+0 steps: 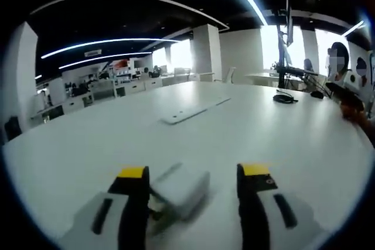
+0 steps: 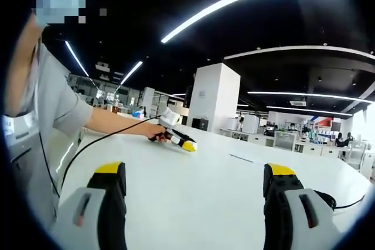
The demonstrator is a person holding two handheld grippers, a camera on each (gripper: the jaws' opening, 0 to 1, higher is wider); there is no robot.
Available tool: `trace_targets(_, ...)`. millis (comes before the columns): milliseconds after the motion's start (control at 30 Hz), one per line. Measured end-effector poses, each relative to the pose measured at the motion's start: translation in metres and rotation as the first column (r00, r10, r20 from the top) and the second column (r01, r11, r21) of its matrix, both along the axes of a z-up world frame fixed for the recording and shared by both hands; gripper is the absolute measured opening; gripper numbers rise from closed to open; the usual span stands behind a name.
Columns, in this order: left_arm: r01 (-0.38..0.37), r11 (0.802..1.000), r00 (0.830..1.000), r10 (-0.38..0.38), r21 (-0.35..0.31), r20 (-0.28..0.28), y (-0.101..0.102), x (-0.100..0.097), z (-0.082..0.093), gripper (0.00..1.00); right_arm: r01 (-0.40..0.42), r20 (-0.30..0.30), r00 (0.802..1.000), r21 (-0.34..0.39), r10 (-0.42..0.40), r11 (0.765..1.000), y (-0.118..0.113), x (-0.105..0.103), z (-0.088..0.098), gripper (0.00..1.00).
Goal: Plug the desk Type‑C cable into the charger adapter.
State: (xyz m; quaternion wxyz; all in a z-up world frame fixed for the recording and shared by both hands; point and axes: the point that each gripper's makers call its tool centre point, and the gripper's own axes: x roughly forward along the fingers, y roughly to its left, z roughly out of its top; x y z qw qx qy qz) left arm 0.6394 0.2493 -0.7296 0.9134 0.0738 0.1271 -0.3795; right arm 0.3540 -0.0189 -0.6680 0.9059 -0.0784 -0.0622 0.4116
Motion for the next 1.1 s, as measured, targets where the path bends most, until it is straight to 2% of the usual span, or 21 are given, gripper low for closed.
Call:
trace_targets(433, -0.016, 1.0, 1.0, 0.016, 0.011, -0.004, 0.004, -0.003, -0.002, 0.53, -0.014, 0.0, 1.0, 0.026, 0.014, 1.0, 0.0, -0.002, 0.004, 1.0)
trace_targets(767, -0.028, 0.999, 1.0, 0.027, 0.025, 0.01, 0.01, -0.007, -0.004, 0.4, -0.018, -0.002, 1.0, 0.012, 0.018, 1.0, 0.002, -0.003, 0.001, 1.0)
trace_targets(1100, -0.036, 0.999, 0.999, 0.036, 0.034, 0.011, 0.014, -0.006, -0.005, 0.32, -0.016, -0.001, 1.0, 0.008, 0.016, 1.0, 0.002, -0.003, 0.0, 1.0)
